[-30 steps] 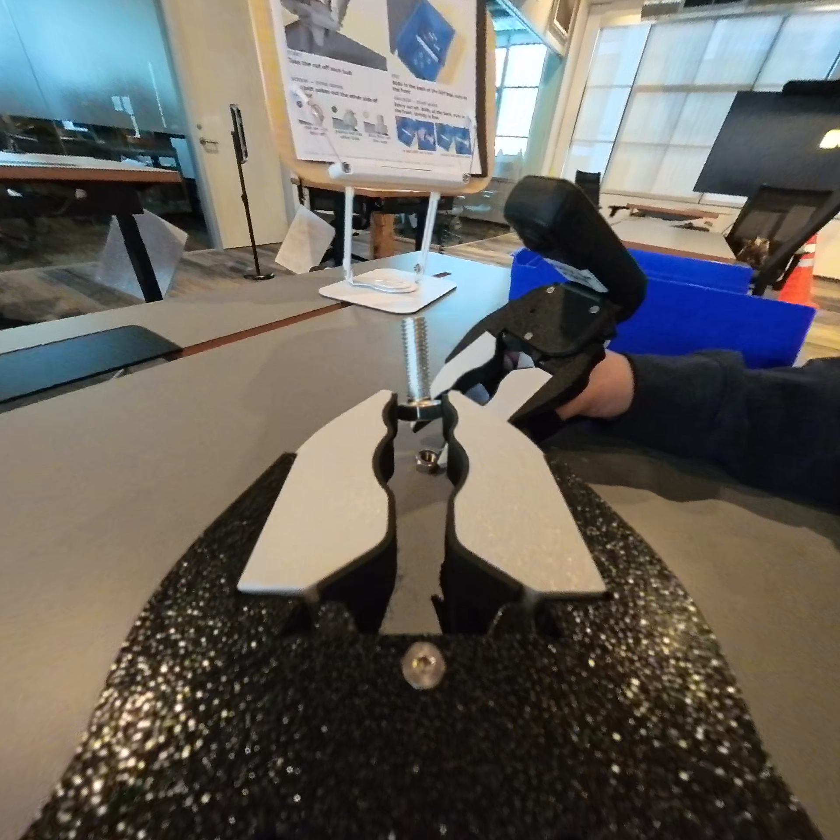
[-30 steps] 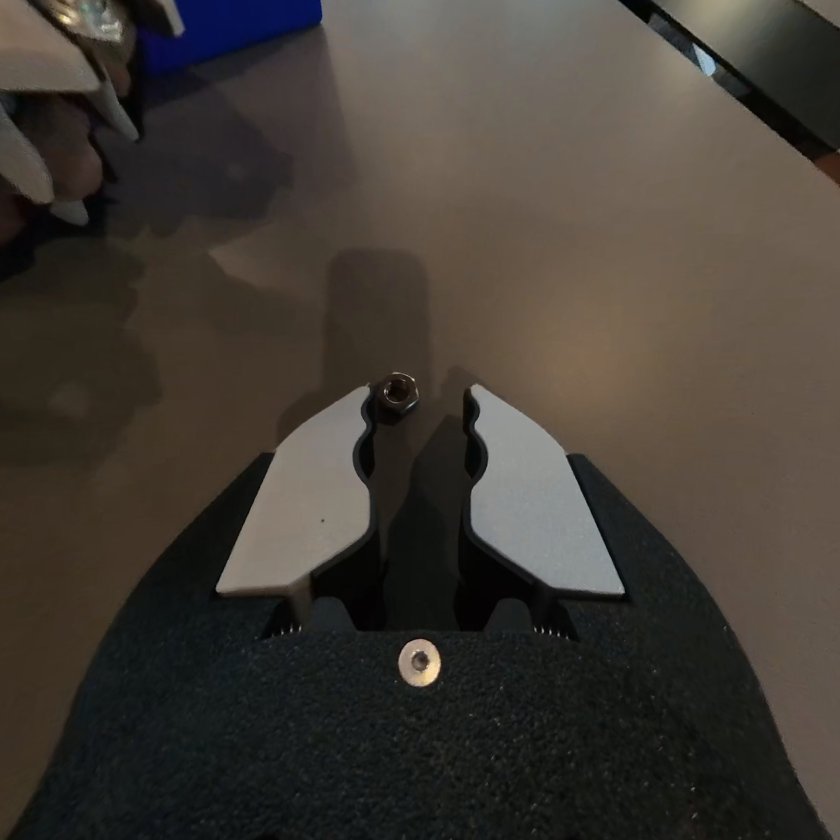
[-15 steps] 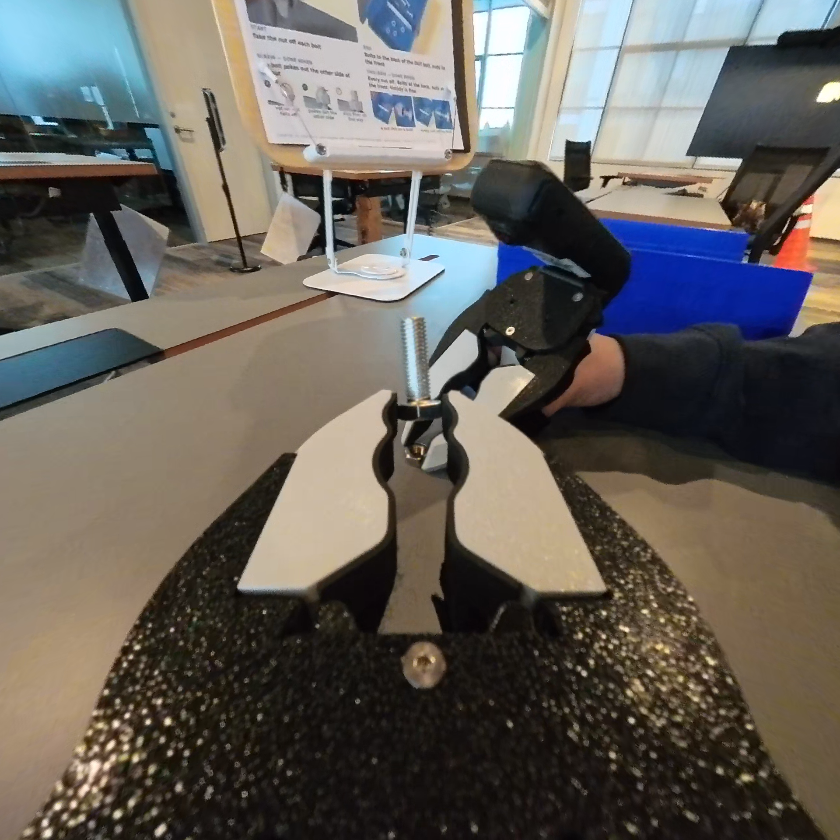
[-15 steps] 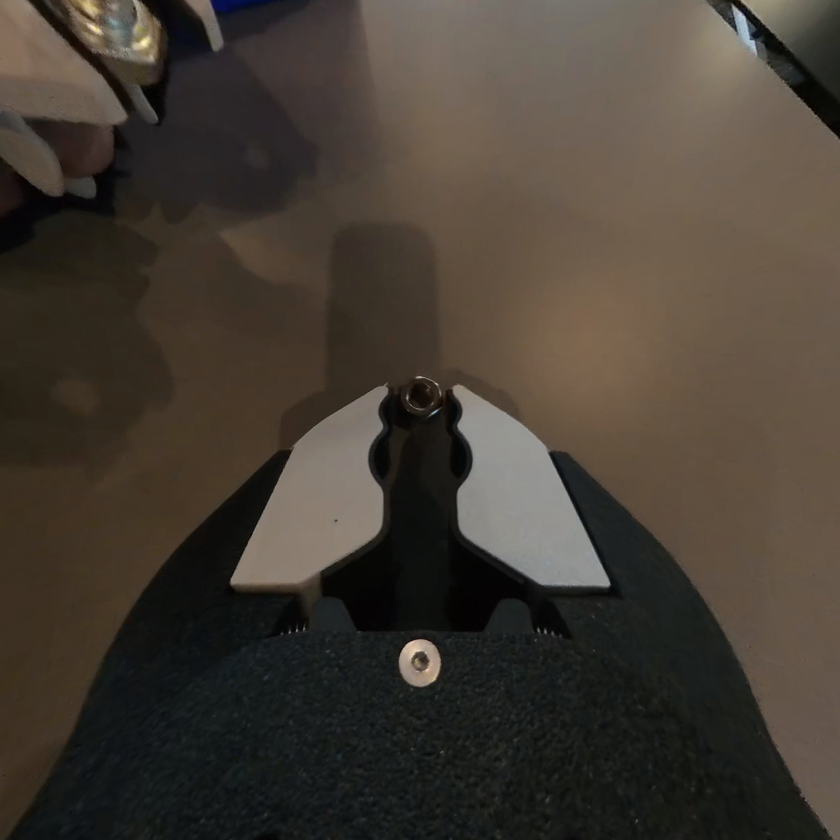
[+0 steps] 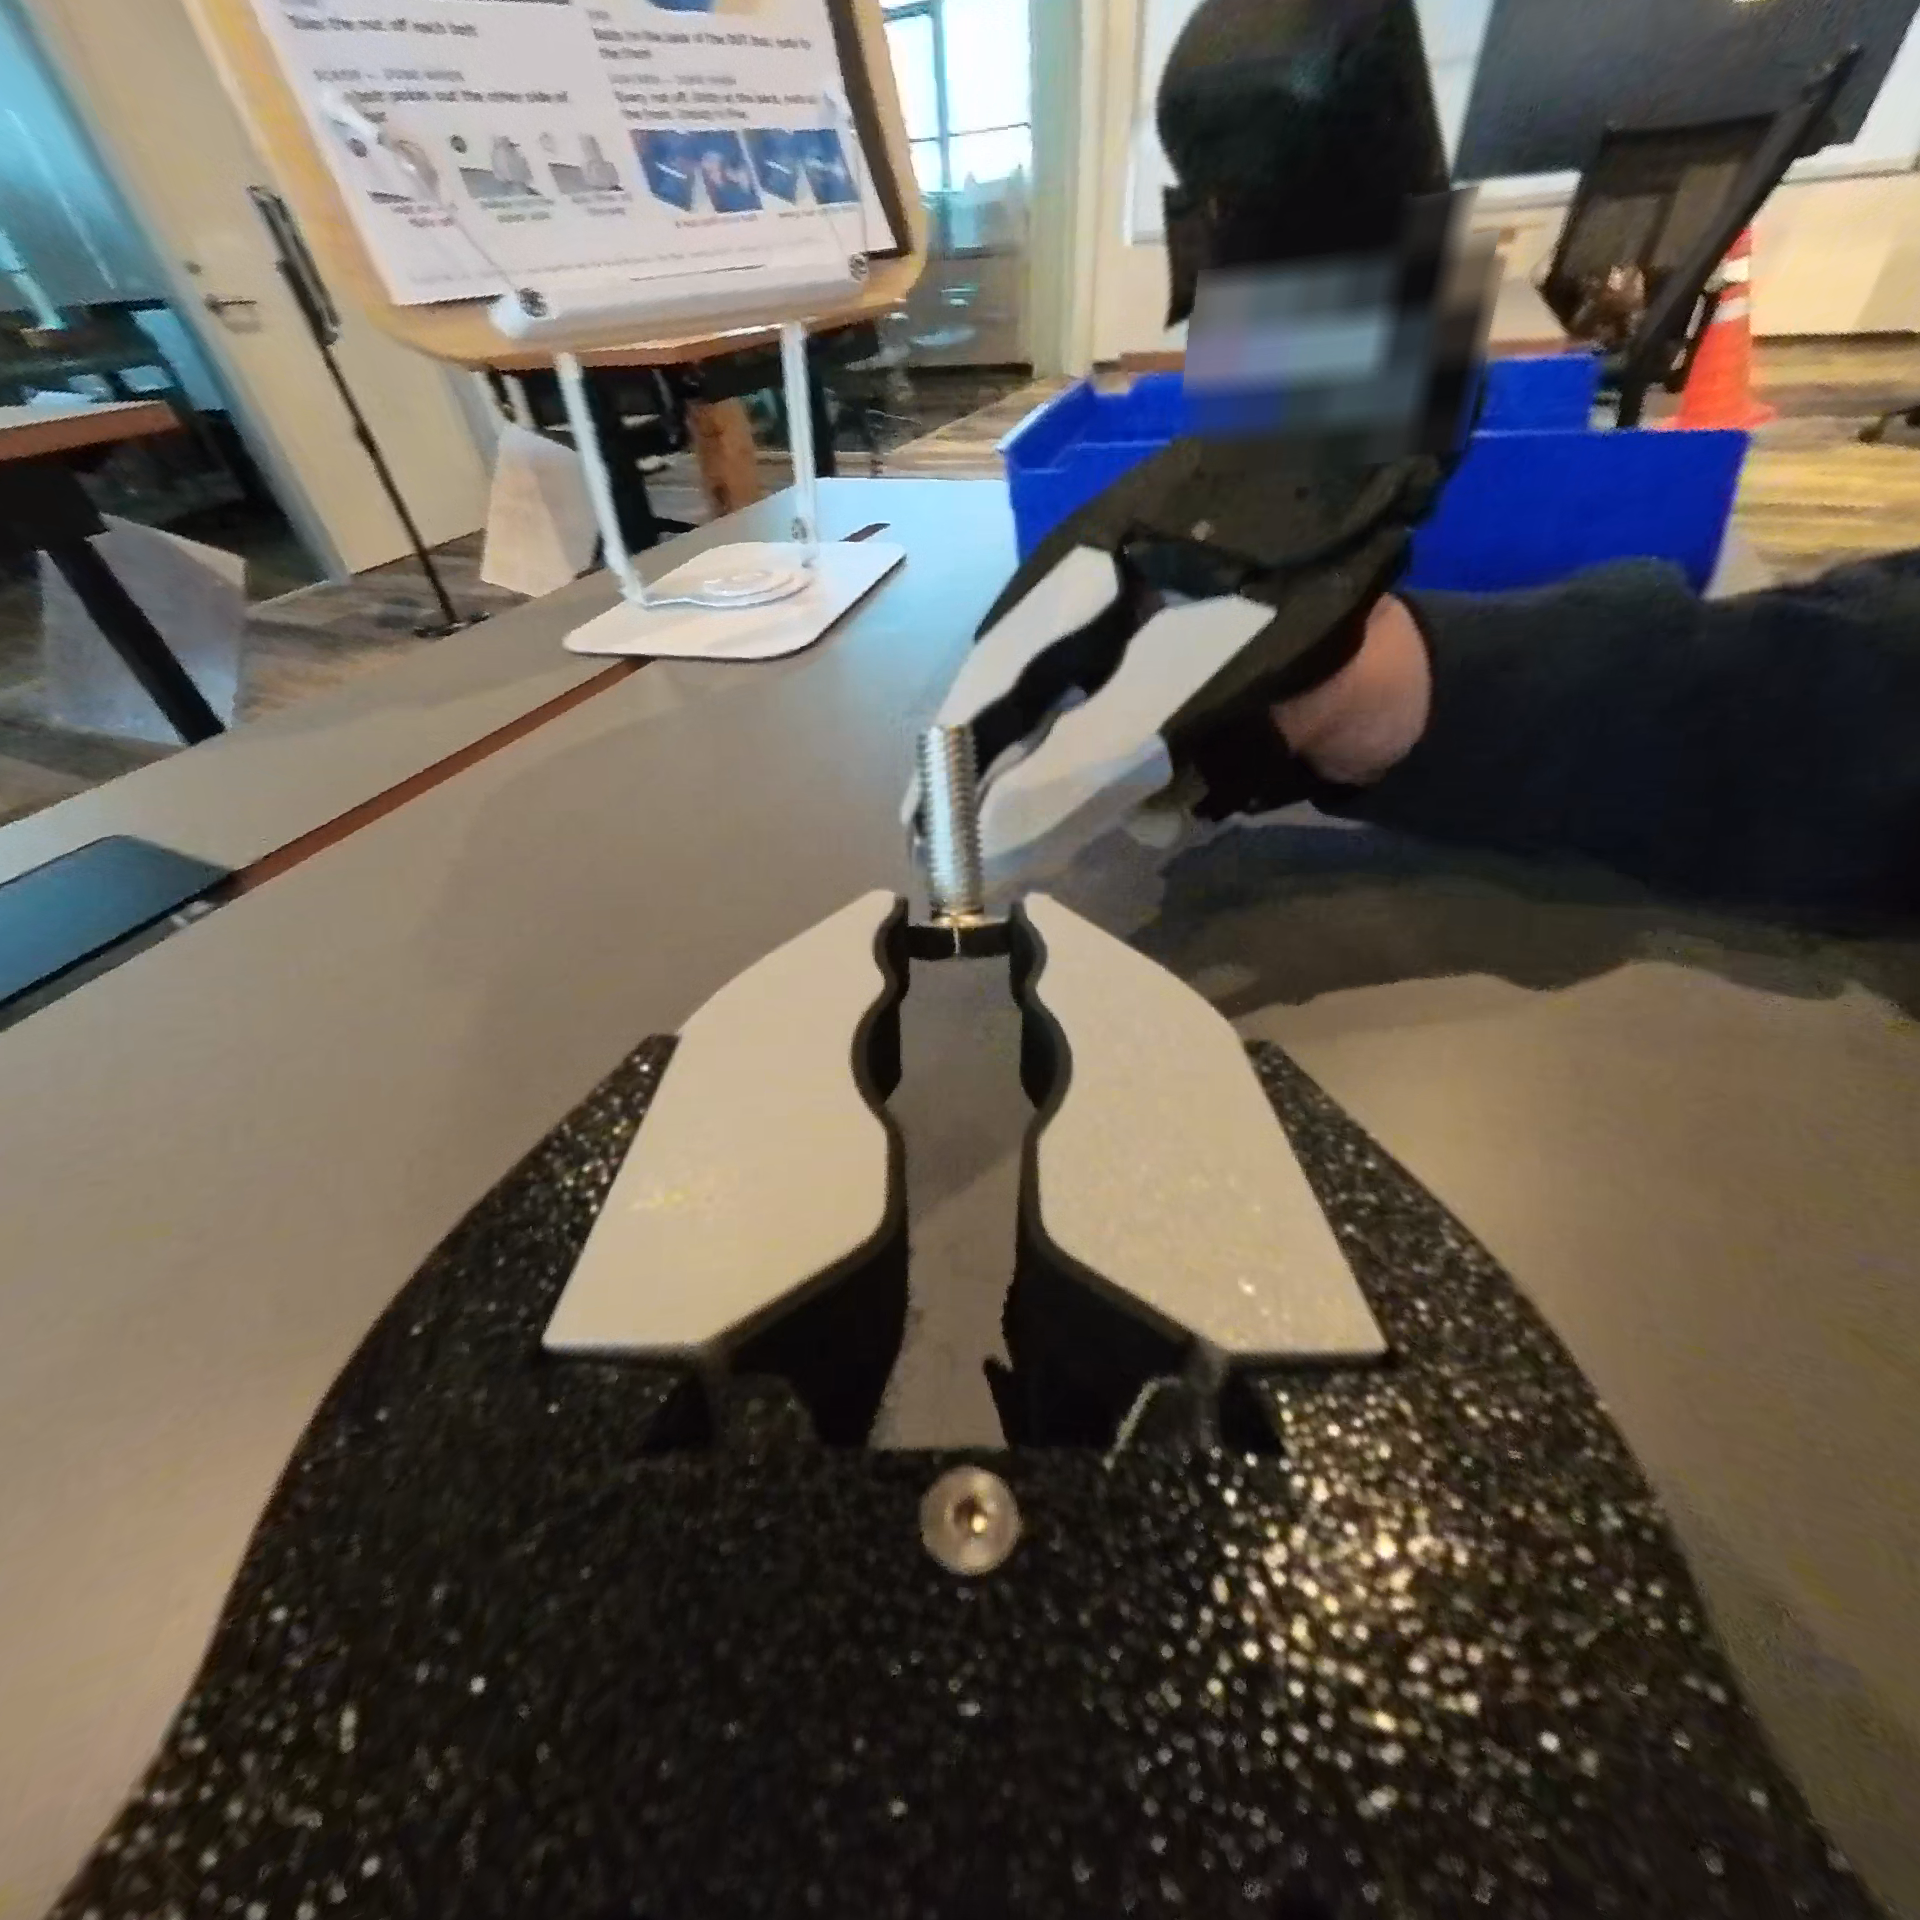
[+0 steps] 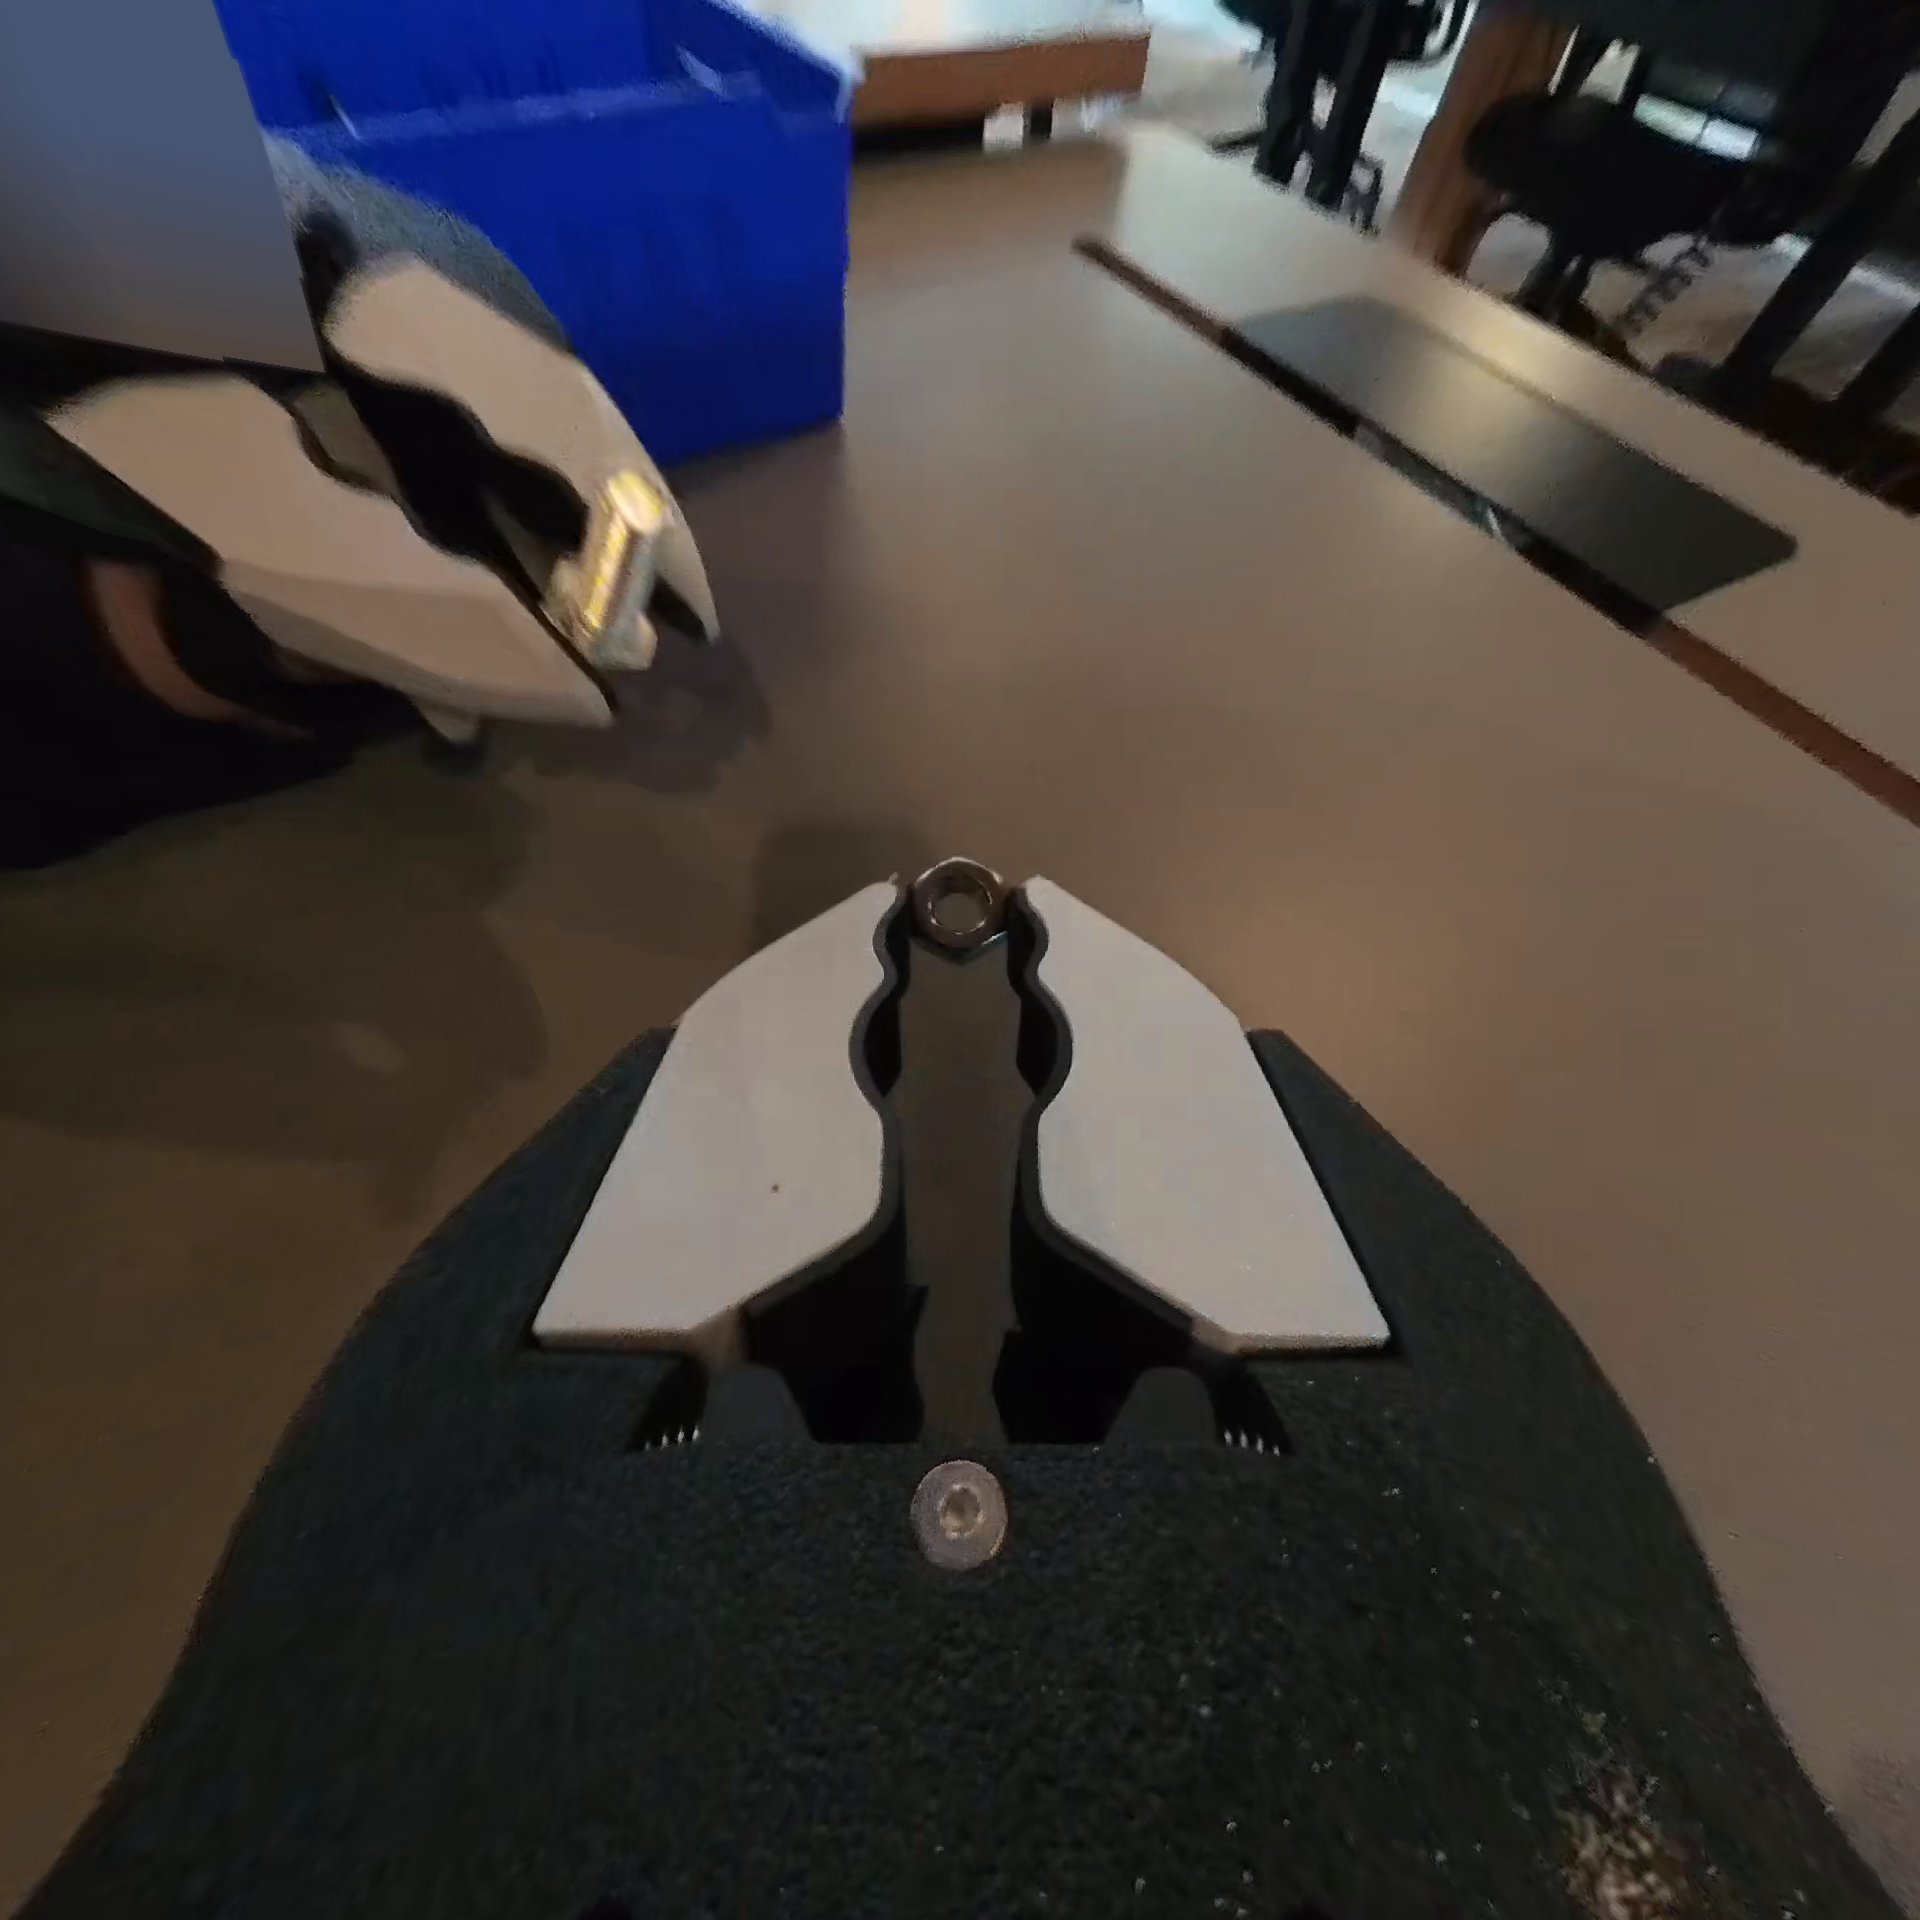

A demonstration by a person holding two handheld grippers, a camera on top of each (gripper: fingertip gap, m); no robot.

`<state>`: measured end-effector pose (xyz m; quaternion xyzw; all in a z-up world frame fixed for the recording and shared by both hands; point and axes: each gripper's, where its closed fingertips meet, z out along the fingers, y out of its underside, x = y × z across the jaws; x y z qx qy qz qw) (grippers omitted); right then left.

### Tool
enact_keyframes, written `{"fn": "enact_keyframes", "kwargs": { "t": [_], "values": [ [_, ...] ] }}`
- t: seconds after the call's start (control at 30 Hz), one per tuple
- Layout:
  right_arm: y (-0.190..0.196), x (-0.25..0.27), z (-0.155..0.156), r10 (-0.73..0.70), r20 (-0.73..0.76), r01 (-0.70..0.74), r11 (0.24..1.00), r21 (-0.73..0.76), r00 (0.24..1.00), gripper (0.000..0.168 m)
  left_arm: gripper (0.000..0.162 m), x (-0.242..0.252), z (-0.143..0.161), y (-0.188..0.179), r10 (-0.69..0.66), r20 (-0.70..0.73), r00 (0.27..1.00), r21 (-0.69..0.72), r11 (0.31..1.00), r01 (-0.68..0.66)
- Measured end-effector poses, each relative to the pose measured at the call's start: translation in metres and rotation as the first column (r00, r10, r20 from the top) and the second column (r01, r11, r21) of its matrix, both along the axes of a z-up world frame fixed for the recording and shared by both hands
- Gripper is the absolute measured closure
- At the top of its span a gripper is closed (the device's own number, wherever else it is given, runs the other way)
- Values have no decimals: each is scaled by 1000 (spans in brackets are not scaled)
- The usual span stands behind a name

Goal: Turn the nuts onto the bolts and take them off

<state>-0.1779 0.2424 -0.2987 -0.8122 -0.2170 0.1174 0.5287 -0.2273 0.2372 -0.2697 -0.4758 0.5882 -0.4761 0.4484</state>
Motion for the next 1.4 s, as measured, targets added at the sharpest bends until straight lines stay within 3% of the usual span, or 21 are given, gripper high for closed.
{"fn": "enact_keyframes", "kwargs": {
  "t": [0.17, 0.4, 0.57, 0.83, 1.4],
  "values": [
    [-20, -8, 31, 61, -93, -48, 990, 130, 994, 151, 144, 4, -9, -21, -100, -56, 993, -2, 995, 100],
    [-46, -38, 62, 299, -145, -258, 934, 248, 943, 150, 144, 1, -8, -45, -256, -52, 965, -37, 967, 254],
    [-62, -51, 63, 418, -96, -384, 888, 254, 903, 151, 145, -3, -6, -61, -364, -42, 930, -77, 930, 360],
    [-73, -61, 57, 500, -93, -474, 855, 211, 861, 151, 145, -7, -5, -68, -420, -31, 907, -99, 904, 416],
    [-79, -63, 60, 564, -173, -521, 819, 240, 807, 151, 145, -12, 1, -74, -472, 11, 882, -118, 875, 469]
  ]
}}
